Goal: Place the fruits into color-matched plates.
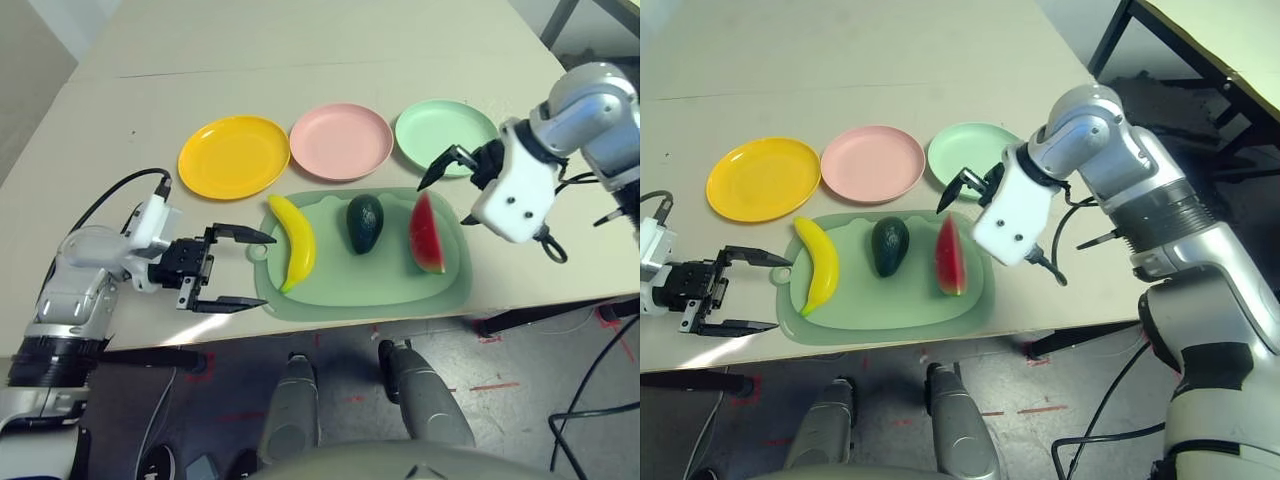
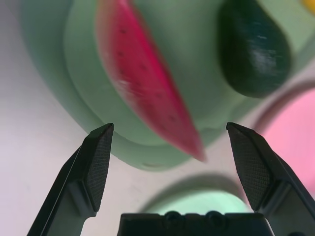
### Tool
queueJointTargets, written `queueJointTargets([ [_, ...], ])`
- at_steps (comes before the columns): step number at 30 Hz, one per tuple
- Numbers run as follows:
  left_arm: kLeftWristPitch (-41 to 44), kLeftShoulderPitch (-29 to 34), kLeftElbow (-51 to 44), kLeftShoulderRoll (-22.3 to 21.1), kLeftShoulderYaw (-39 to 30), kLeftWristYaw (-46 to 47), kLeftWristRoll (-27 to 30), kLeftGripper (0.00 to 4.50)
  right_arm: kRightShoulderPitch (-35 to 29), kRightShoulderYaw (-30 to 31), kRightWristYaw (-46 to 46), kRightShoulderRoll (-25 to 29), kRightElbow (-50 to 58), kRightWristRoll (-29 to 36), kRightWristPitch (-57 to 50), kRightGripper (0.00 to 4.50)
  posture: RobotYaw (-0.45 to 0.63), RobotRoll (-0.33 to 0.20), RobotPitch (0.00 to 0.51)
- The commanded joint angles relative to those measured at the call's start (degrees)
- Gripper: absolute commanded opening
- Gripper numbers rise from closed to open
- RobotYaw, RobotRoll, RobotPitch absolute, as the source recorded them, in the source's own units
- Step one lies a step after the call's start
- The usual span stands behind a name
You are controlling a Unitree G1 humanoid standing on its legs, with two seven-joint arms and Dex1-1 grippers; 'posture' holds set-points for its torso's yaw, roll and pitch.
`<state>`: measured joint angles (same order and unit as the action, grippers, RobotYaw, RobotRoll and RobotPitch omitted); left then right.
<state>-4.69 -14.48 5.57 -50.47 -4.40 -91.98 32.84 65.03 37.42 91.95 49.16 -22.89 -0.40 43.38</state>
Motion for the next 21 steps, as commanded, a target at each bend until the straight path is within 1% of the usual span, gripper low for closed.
queueJointTargets([
  [1,-0.43,0.71,-0.17,-0.61,0.34,-0.52,-1.33,4.47,-2.02,1.45,0.55,-0.13,-0.53,-1.16,0.6,4.5,-0.07,0.0,0.233],
  [10,-0.3,1.13,-0.43,-0.08,0.26,-0.44,-2.57,4.47,-4.32,0.64,0.55,-2.23,0.04,-2.72,-0.36,4.5,-0.07,0.0,0.236],
  [14,-0.55,0.89,-0.1,-0.3,0.49,-0.52,-2.72,4.47,-5.07,-0.46,0.38,-4.08,0.35,-3.6,-2.02,4.5,-0.07,0.0,0.236],
  [21,-1.24,0.83,0.48,-0.85,0.72,-0.52,-2.66,4.47,-5.5,-1.53,0.42,-5.11,1.57,-5.4,-6.31,4.5,-0.07,0.0,0.231],
])
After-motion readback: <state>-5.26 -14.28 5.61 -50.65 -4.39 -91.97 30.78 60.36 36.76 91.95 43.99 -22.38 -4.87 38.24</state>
